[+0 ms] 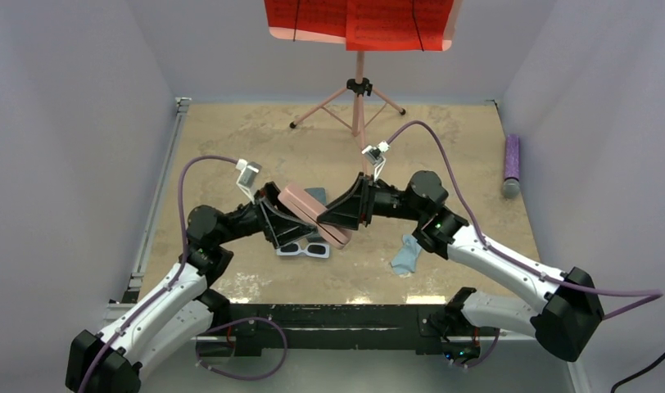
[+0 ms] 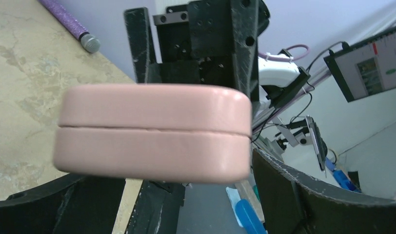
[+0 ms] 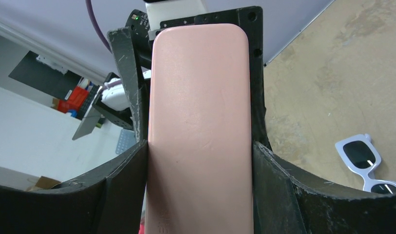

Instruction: Organize the sunglasses

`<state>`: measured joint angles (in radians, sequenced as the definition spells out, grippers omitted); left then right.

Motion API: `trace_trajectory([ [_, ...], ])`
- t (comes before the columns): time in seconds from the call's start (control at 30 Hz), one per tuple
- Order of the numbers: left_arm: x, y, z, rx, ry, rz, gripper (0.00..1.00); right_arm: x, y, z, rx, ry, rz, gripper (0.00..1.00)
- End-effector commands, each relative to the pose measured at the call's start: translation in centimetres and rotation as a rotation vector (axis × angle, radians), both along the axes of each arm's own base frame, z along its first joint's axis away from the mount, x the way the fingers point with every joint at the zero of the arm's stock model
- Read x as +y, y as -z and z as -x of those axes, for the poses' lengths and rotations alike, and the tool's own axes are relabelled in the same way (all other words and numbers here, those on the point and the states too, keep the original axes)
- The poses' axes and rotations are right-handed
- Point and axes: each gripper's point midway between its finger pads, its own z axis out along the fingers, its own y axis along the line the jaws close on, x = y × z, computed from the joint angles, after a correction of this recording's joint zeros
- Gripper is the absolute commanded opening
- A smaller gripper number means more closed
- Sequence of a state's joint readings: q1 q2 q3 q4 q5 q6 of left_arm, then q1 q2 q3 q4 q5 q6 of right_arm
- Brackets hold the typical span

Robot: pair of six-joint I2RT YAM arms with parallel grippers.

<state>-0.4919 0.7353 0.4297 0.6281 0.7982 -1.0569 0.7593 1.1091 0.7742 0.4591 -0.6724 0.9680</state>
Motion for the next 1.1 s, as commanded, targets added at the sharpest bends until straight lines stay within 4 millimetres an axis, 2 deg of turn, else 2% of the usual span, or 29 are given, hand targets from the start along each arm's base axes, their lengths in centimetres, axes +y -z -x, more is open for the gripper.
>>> trace_trajectory([
  [0.0,0.1,-3.0,-1.7,-0.023,-0.067,0.089,1.00,-0.6,-2.4,-0.2,-0.062,0.058,-0.086,0.00],
  [0.17,0.0,-3.2,-2.7,0.014,-0.092,0.139,1.00,-1.0,-2.1,-0.7,-0.071,0.103,-0.090,0.00],
  [0.33,0.0,-4.2,-1.6,-0.043,-0.029,0.197,1.00,-0.9,-2.0,-0.6,-0.057,0.098,-0.098,0.00],
  [0.47,-0.3,-4.2,-1.3,-0.057,0.008,0.187,0.97,-0.9,-1.9,-0.6,-0.044,0.097,-0.105,0.00],
  [0.53,-0.3,-4.1,-1.2,-0.060,0.015,0.186,0.88,-1.0,-1.9,-0.7,-0.044,0.103,-0.108,0.00],
  [0.73,-0.4,-4.3,-0.9,-0.076,0.027,0.175,0.29,-0.7,-1.5,0.4,-0.093,0.029,-0.060,0.00],
  [0.77,-0.4,-4.3,-0.9,-0.074,0.032,0.167,0.16,-0.6,-1.0,0.8,-0.105,-0.005,-0.030,0.07],
  [0.83,-0.5,-4.3,-0.8,-0.074,0.044,0.154,0.00,-0.6,-0.5,1.7,-0.150,-0.068,0.009,0.27],
  [0.9,-0.6,-4.2,-0.3,-0.090,0.072,0.137,0.00,-0.8,-0.3,2.2,-0.174,-0.091,0.041,0.46],
  [0.93,-0.7,-4.3,-0.1,-0.096,0.082,0.135,0.00,-0.9,-0.1,2.0,-0.193,-0.079,0.057,0.59],
  [0.97,-0.7,-4.3,0.1,-0.103,0.094,0.129,0.00,-1.0,0.1,1.9,-0.208,-0.071,0.074,0.67],
  [1.07,-0.7,-4.3,0.8,-0.123,0.126,0.113,0.00,-1.3,0.9,1.7,-0.244,-0.060,0.121,0.73],
])
